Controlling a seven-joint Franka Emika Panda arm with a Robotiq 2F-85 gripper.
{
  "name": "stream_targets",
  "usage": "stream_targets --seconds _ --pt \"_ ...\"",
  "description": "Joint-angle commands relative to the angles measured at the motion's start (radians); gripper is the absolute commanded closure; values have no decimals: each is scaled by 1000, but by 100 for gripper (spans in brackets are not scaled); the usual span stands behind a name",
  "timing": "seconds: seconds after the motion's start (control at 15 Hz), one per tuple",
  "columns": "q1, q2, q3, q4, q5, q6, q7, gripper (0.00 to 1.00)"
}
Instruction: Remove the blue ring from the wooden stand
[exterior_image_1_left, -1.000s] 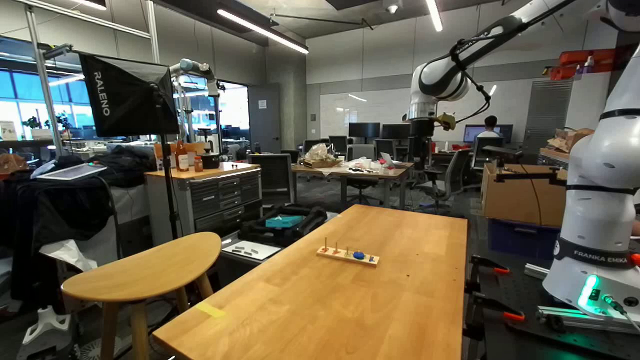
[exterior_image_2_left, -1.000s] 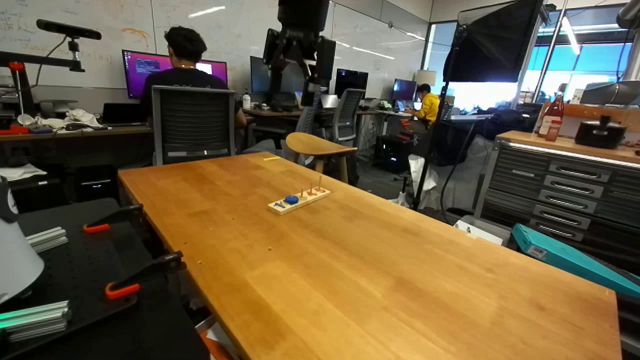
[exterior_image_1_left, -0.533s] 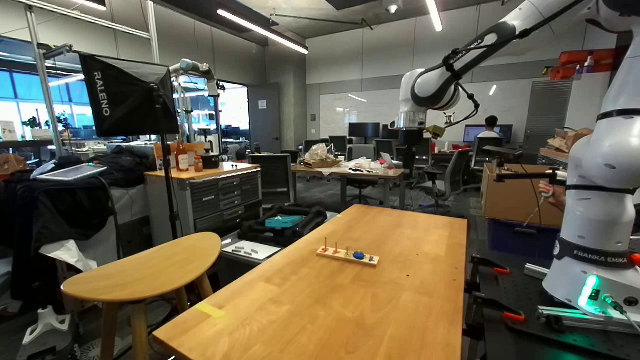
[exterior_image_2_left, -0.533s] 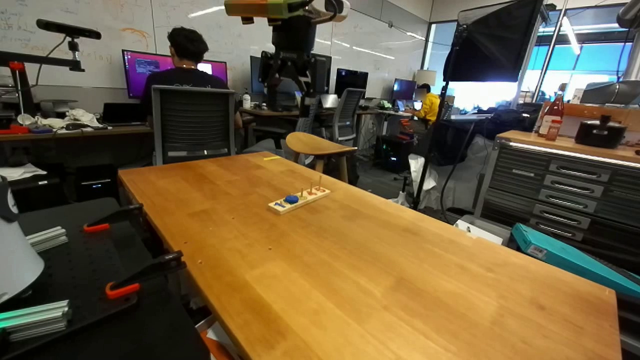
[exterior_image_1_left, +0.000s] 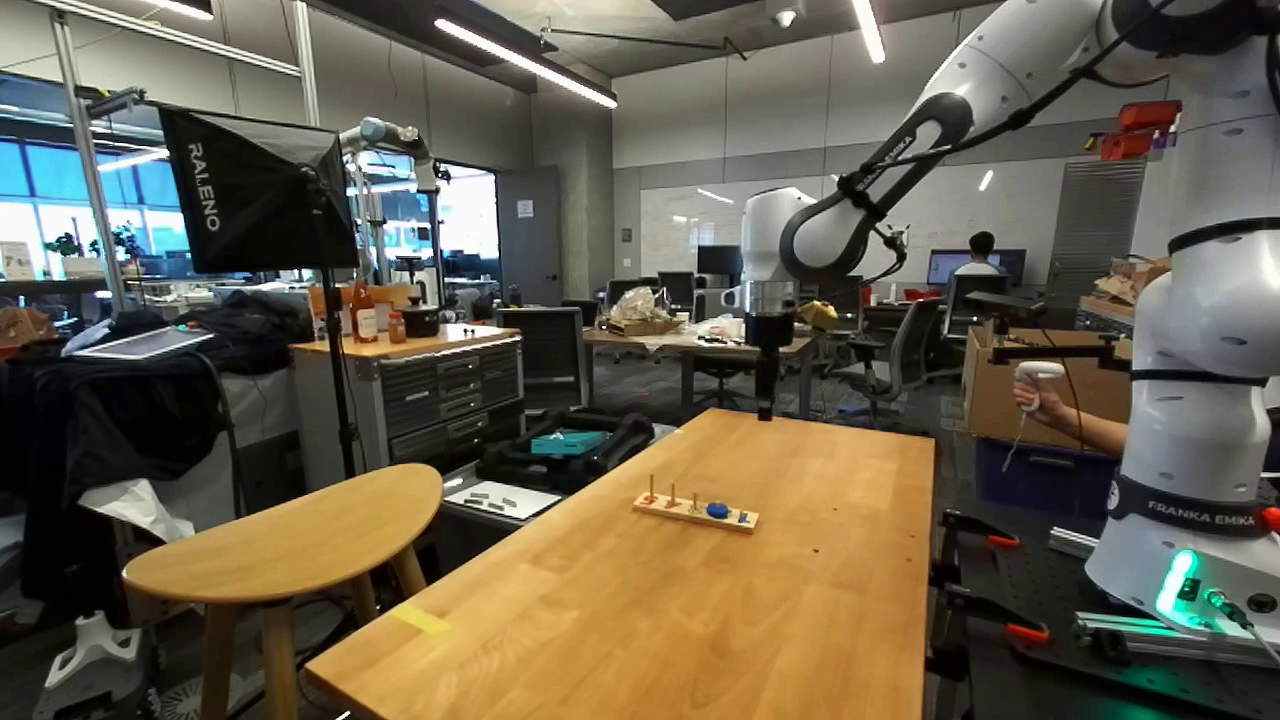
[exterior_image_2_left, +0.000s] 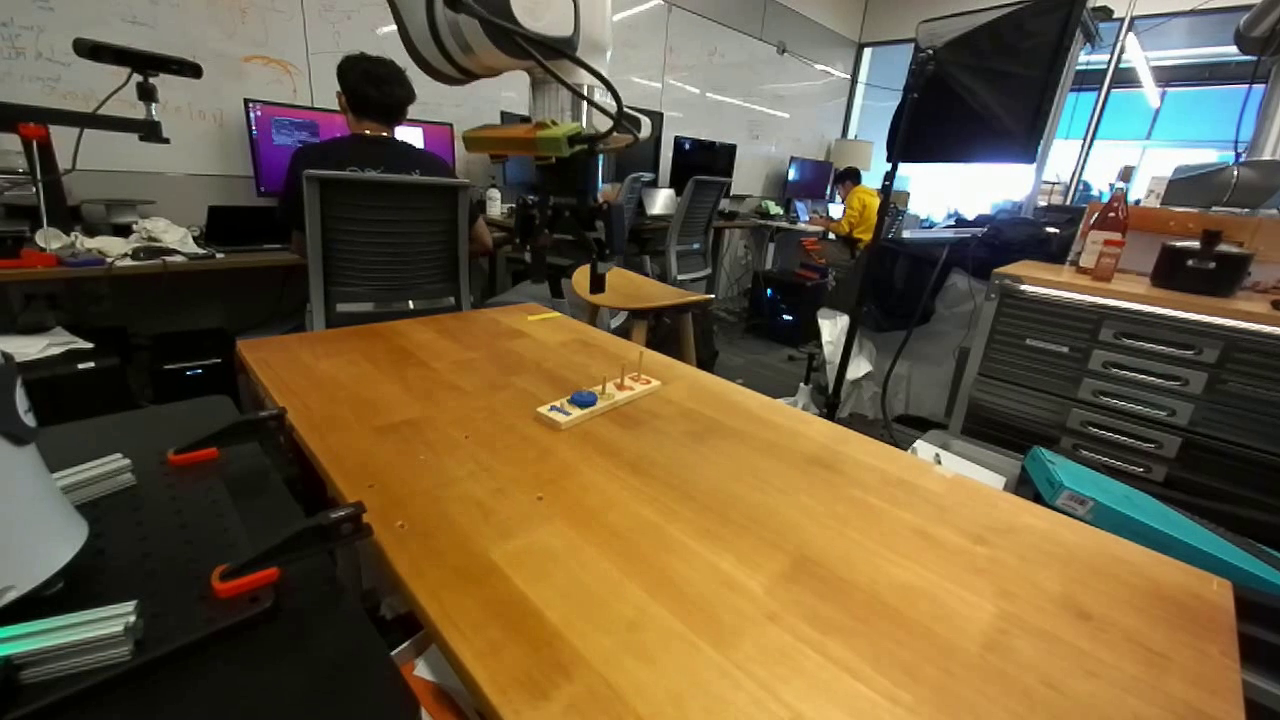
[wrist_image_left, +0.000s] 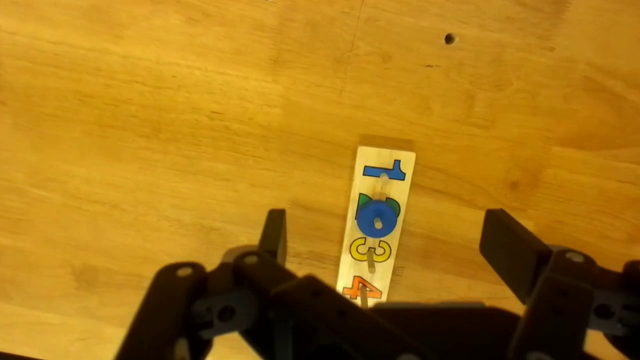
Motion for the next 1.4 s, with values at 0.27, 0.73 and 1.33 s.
stream_targets --seconds 0.27,0.73,1.33 --pt "43 339 -6 209 -134 101 222 0" --pt "57 461 -1 254 -79 174 262 0" --pt "62 520 2 266 -19 255 269 0"
